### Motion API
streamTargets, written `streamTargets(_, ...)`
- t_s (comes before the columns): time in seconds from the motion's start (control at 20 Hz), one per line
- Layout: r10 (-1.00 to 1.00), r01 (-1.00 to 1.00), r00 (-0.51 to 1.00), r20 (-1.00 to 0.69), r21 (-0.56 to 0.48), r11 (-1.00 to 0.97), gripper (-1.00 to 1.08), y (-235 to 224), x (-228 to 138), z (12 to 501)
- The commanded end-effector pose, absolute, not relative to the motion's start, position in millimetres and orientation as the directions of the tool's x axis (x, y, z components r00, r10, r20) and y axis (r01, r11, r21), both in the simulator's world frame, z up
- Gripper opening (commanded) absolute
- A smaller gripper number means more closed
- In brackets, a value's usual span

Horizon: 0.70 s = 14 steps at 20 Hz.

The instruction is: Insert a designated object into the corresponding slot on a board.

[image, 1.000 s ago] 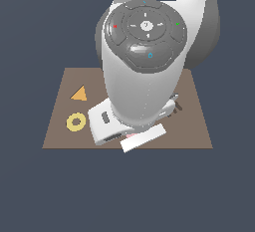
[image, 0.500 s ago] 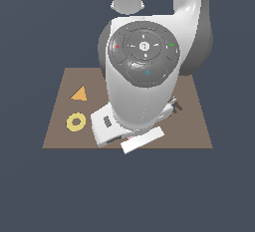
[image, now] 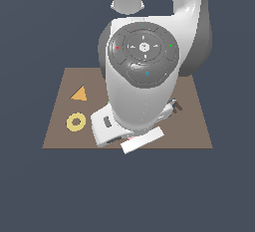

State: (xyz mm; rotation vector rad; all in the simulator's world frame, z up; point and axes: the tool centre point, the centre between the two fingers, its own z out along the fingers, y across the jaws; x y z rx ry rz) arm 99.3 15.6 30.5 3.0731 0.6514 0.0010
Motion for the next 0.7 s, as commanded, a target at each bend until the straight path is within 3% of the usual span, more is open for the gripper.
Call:
streamTargets(0.0,0.406,0.406,0.914,0.001,0.0,-0.914,-1.0,15.8,99.2,30.5)
streamTargets(0.65,0.357,0.357,0.934,-0.001,0.0,-0.934,-1.0,11.1,95.0,33.2)
